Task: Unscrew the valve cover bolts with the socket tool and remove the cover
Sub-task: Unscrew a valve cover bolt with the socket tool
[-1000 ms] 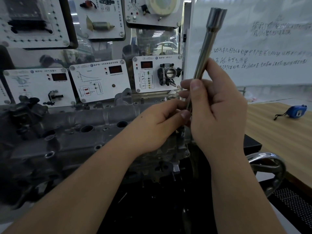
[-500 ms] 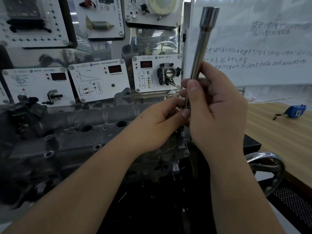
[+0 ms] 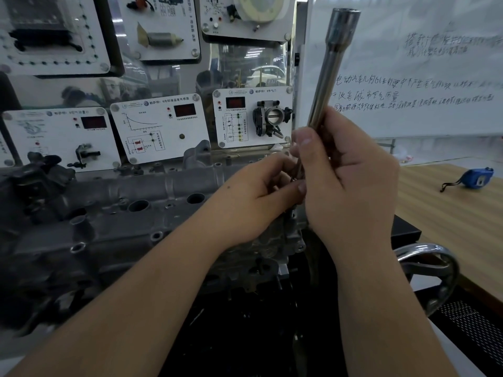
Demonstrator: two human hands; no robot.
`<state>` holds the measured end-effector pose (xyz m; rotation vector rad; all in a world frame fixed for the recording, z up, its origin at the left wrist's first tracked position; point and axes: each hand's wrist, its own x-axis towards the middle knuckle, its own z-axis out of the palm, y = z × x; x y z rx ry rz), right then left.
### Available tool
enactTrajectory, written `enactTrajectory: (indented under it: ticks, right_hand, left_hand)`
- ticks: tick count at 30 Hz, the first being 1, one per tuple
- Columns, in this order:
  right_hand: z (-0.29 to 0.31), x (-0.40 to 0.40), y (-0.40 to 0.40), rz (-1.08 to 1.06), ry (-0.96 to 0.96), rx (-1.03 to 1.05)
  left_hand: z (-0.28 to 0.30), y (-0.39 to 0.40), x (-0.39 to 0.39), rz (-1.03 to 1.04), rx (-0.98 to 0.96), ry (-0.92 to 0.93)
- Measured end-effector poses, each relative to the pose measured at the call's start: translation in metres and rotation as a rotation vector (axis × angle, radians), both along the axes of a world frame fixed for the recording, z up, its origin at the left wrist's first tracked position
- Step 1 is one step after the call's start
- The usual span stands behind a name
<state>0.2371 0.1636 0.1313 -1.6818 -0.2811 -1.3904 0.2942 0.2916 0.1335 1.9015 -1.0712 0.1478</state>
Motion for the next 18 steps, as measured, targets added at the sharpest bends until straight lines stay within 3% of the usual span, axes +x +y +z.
enactTrajectory:
  ticks: [18]
  right_hand:
    - [-0.0011, 0.0039, 0.0026, 0.111, -0.032, 0.045]
  left_hand:
    - [0.002, 0.0016, -0.003, -0.013, 0.021, 0.029]
